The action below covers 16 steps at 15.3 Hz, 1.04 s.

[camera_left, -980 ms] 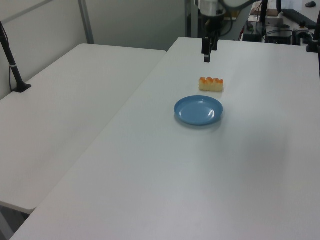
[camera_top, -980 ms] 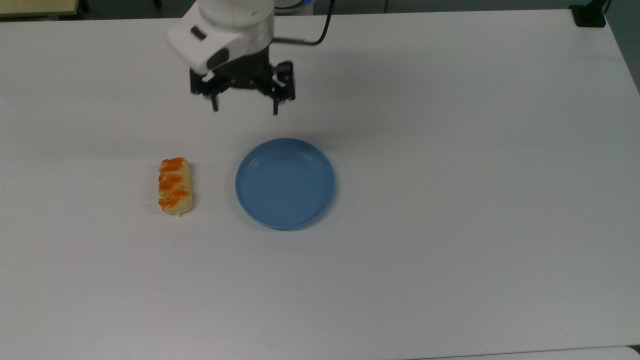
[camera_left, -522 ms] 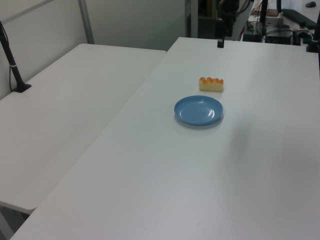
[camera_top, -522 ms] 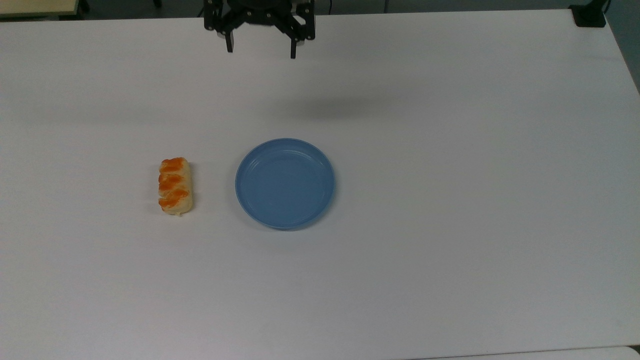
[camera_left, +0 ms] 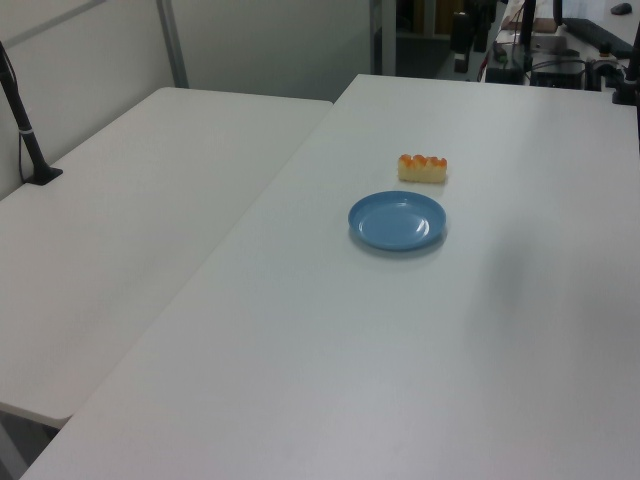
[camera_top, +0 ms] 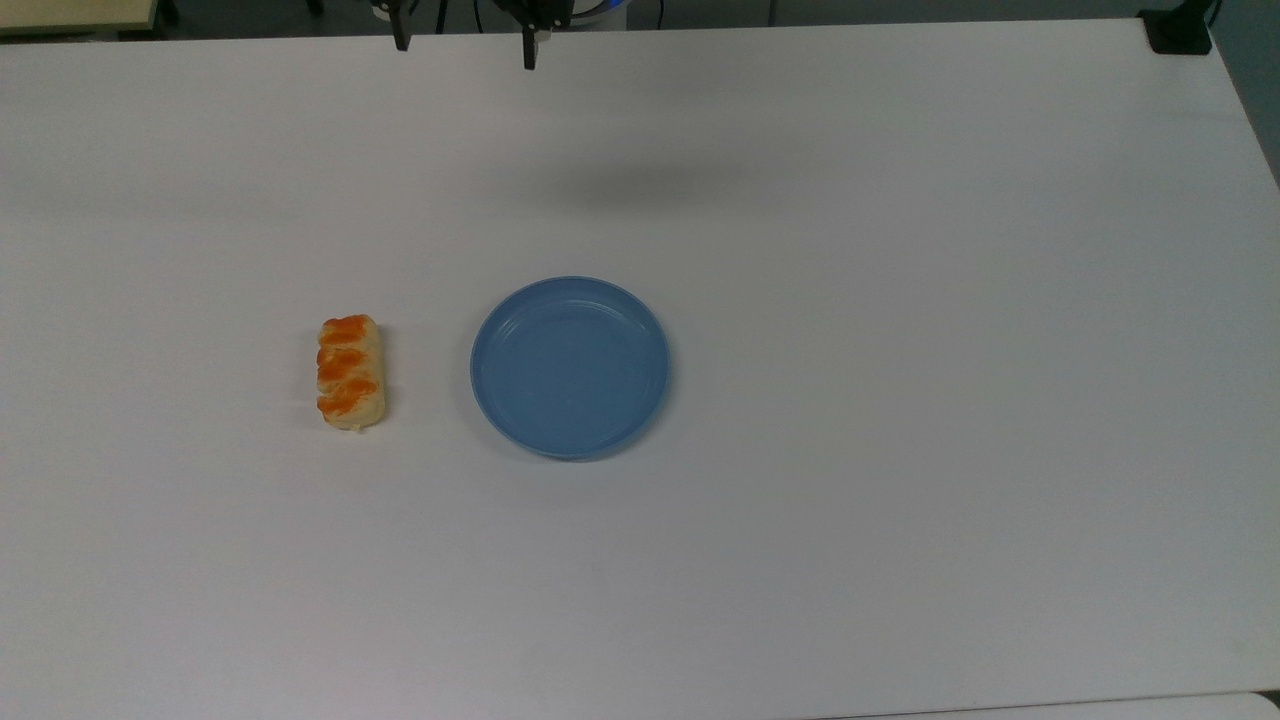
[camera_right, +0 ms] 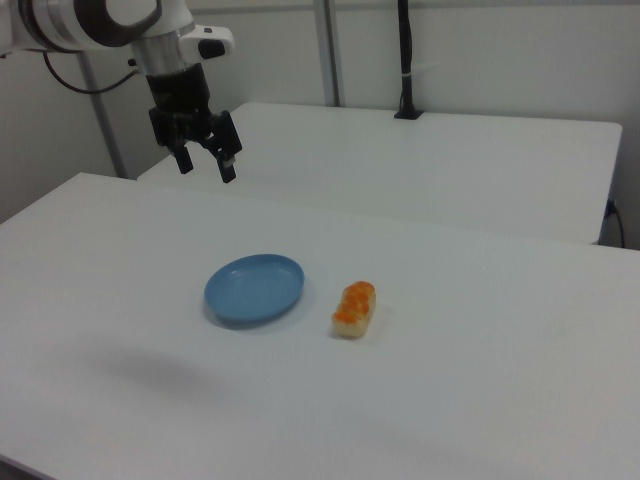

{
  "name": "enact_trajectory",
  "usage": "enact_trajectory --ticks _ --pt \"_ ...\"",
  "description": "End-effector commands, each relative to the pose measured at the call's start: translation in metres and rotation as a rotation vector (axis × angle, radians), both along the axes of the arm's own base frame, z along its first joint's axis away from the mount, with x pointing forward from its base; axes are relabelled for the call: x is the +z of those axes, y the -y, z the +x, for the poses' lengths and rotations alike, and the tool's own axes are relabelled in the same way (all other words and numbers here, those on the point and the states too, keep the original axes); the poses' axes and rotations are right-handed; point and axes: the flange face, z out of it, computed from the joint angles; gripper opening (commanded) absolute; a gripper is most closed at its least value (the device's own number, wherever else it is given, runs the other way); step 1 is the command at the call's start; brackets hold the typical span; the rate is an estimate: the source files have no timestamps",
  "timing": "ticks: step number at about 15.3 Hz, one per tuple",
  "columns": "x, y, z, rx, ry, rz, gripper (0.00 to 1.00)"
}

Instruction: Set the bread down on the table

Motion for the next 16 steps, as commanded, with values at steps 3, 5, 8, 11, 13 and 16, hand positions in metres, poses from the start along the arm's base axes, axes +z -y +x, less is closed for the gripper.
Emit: enact_trajectory --ticks 3,5,8,11,13,16 --pt "0.0001 -0.0057 -0.0159 0.011 -0.040 0.013 1.00" --pt "0.0004 -0.0056 -0.0171 0.012 -0.050 0.013 1.00" --pt "0.0005 -0.0056 -0.0171 0.038 -0.051 0.013 1.00" --pt "-0.0004 -0.0057 -0.0167 0.041 -0.053 0.013 1.00" --pt "-0.0004 -0.0065 -0.0167 0.043 -0.053 0.013 1.00" --pt "-0.0014 -0.0057 -0.0164 0.041 -0.056 0.013 1.00"
